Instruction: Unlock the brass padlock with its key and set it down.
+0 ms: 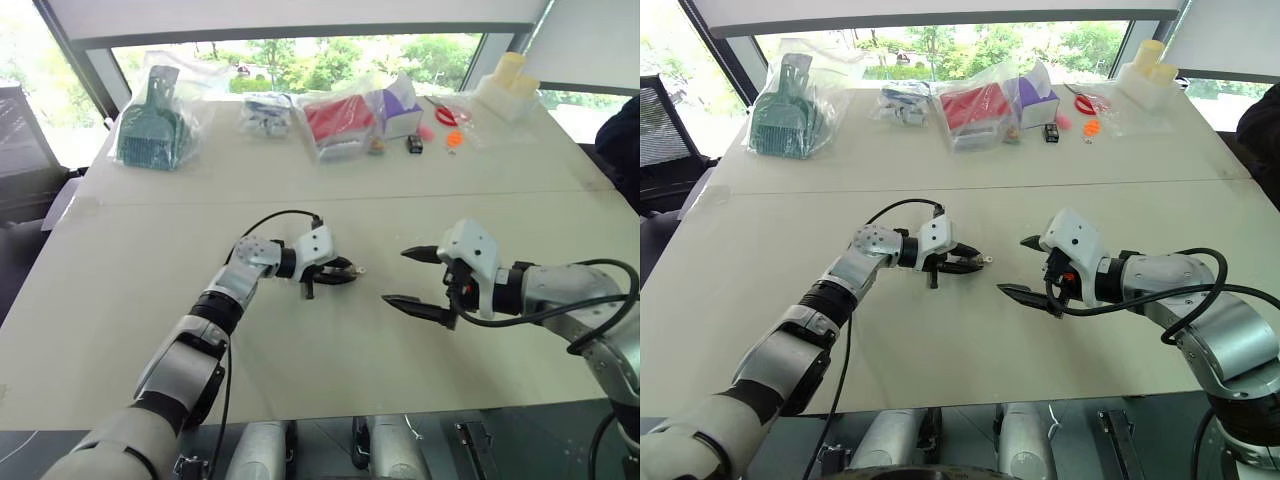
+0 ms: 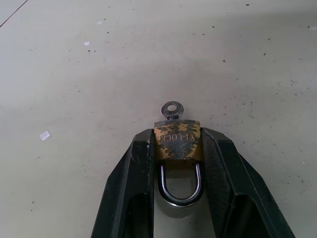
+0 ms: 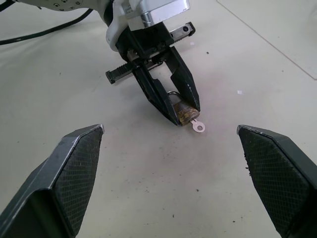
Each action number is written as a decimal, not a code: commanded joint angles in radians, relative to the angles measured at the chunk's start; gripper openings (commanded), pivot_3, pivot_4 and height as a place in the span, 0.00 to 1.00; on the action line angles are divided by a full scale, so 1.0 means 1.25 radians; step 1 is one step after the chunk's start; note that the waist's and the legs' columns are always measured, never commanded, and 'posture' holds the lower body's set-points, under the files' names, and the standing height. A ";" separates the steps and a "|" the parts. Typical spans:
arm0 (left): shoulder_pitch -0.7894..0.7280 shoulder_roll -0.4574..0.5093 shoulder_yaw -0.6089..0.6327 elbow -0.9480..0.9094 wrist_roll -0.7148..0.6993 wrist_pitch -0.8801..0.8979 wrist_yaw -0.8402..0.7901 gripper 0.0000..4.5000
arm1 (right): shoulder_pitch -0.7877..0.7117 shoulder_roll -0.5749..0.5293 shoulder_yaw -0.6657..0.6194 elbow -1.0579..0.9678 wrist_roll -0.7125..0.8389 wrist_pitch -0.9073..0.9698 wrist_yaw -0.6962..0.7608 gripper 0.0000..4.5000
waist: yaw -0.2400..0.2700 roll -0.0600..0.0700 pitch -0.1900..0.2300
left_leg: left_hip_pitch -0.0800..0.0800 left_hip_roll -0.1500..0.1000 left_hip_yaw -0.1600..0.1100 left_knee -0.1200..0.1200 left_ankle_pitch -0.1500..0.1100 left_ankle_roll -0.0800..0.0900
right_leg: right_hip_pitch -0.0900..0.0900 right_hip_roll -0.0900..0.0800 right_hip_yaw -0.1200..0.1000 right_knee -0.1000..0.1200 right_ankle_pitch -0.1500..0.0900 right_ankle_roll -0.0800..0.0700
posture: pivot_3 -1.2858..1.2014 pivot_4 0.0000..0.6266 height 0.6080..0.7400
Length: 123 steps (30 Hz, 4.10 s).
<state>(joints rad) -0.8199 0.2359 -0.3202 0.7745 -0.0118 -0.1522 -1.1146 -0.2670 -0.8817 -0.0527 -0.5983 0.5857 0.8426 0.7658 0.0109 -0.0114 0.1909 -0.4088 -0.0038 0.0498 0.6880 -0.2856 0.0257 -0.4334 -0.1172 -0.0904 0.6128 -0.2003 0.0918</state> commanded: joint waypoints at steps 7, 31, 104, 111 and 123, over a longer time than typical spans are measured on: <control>-0.013 0.081 0.092 -0.177 -0.100 0.164 -0.081 0.17 | -0.130 0.112 0.208 0.112 -0.289 -0.288 -0.074 1.00 | 0.002 0.000 0.000 | -0.001 0.000 0.000 0.000 0.000 0.000 | -0.001 0.001 0.000 0.001 0.000 0.000 | 0.52 0.24 1.00; -0.033 0.180 0.126 -0.349 -0.170 0.335 -0.143 0.17 | -0.310 0.219 0.337 0.474 -0.735 -0.863 -0.113 0.70 | -0.001 0.000 0.000 | -0.001 -0.001 0.000 0.002 0.000 0.001 | 0.000 0.001 0.000 0.002 0.000 0.001 | 0.52 0.24 1.00; -0.072 0.223 0.130 -0.281 -0.201 0.347 -0.295 0.17 | -0.402 0.248 0.376 0.618 -0.933 -1.182 -0.216 0.14 | -0.008 0.000 0.000 | -0.001 0.000 0.001 0.003 0.001 -0.001 | 0.000 0.001 0.000 0.002 0.000 0.001 | 0.52 0.24 1.00; -0.074 0.229 0.123 -0.282 -0.205 0.349 -0.295 0.17 | -0.406 0.250 0.375 0.622 -0.932 -1.196 -0.221 0.01 | -0.008 0.000 0.000 | -0.001 0.000 0.001 0.003 0.001 -0.001 | 0.000 0.001 0.001 0.003 0.000 0.001 | 0.52 0.24 1.00; -0.067 0.242 0.140 -0.300 -0.210 0.351 -0.282 0.99 | -0.401 0.250 0.367 0.625 -0.923 -1.179 -0.217 0.00 | -0.010 0.000 0.000 | -0.001 0.000 0.001 0.003 0.001 -0.001 | 0.000 0.002 0.001 0.003 0.000 0.001 | 0.52 0.24 1.00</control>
<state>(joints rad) -0.8963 0.5194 -0.1722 0.4443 -0.2649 0.2959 -1.4697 -0.7470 -0.5675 0.4429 0.2016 -0.5862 -0.6316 0.4990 -0.0014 -0.0109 0.1912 -0.4102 -0.0042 0.0511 0.6917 -0.2847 0.0243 -0.4336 -0.1153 -0.0895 0.6162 -0.2002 0.0928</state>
